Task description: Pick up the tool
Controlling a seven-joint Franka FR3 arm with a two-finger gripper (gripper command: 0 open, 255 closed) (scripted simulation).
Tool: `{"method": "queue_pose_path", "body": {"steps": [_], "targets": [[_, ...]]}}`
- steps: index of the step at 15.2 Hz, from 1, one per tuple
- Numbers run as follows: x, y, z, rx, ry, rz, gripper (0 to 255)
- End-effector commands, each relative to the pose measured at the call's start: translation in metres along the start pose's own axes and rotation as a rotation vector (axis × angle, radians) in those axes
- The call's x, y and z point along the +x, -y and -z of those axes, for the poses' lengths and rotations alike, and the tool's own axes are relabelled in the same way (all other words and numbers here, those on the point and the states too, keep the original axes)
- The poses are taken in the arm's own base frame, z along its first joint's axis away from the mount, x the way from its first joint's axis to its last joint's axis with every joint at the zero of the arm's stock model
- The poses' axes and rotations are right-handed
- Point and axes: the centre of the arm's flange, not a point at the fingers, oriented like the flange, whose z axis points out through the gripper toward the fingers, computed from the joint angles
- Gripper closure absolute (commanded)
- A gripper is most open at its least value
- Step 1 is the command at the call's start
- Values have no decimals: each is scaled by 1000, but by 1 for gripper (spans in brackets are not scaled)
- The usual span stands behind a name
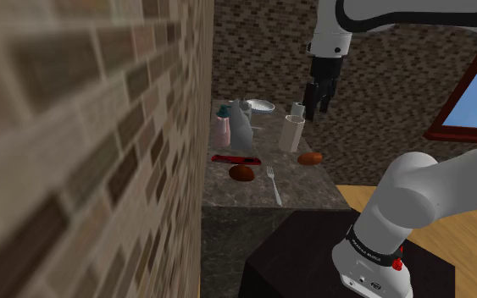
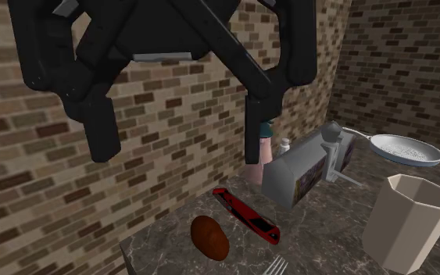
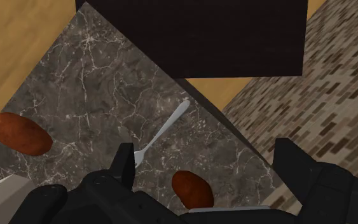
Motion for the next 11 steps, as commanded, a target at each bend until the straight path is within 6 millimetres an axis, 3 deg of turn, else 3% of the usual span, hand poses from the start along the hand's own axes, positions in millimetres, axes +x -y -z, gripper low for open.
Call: {"method": "queue_pose_path", "body": {"steps": [1,11], "targets": [[0,0,0,0,0,0,0],[79,-37,-90,-8,-65,166,0]]}}
